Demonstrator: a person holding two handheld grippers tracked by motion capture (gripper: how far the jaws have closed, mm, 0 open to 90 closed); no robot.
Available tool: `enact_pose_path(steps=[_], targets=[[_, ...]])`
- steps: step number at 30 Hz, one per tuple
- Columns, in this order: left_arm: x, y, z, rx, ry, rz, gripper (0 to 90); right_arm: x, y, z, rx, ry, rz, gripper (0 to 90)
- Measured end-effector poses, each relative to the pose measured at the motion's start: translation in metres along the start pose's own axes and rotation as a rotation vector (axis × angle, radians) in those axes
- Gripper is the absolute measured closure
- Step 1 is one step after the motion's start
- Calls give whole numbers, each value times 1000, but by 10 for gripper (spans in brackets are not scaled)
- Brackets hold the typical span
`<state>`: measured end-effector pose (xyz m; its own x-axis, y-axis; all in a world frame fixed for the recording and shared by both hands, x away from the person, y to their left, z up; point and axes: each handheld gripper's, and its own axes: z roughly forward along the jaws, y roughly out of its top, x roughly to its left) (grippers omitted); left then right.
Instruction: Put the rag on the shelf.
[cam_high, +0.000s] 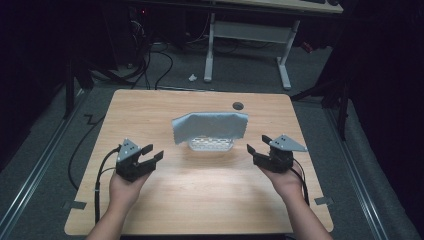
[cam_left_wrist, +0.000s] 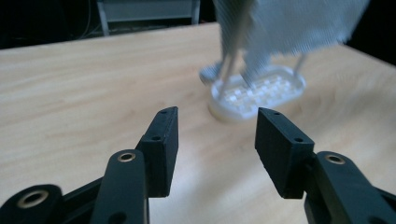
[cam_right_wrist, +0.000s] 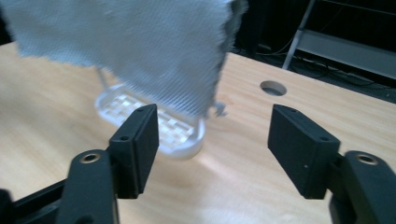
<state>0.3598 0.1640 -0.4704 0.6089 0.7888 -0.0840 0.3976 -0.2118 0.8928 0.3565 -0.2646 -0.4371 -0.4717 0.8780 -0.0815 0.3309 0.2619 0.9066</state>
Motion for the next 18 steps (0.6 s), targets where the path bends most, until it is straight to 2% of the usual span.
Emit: enact_pose_path(steps=[2,4,6,8,9,11,12,13,14,15,16,17,18], targets=[[-11,-8,-4,20,-22,18,473,9,-6,-8,6,-1,-1,304],[-23,-15,-7,47,-50,19,450,17,-14,-14,10,6,13,281],[-39,-23,-9,66,-92,19,445,26,-23,-20,24,10,13,270],[-56,-33,-9,78,-123,27,440,34,-32,-24,40,28,39,264],[-64,-39,-7,89,-141,40,437,37,-37,-26,49,33,53,262],[-80,-54,-6,97,-142,78,437,45,-48,-28,62,17,71,262],[-85,-59,-3,117,-154,75,467,50,-55,-29,65,7,78,260],[-89,-60,2,167,-198,70,471,55,-64,-29,67,-1,87,256],[-94,-61,5,192,-217,86,449,60,-77,-29,68,3,92,265],[-97,-62,7,197,-218,97,443,64,-87,-26,101,21,77,257],[-100,-62,9,206,-230,103,441,68,-92,-22,164,66,36,229],[-102,-62,11,215,-229,105,438,71,-94,-19,200,61,-7,228],[-103,-63,12,223,-224,108,435,71,-95,-18,195,48,-25,240]])
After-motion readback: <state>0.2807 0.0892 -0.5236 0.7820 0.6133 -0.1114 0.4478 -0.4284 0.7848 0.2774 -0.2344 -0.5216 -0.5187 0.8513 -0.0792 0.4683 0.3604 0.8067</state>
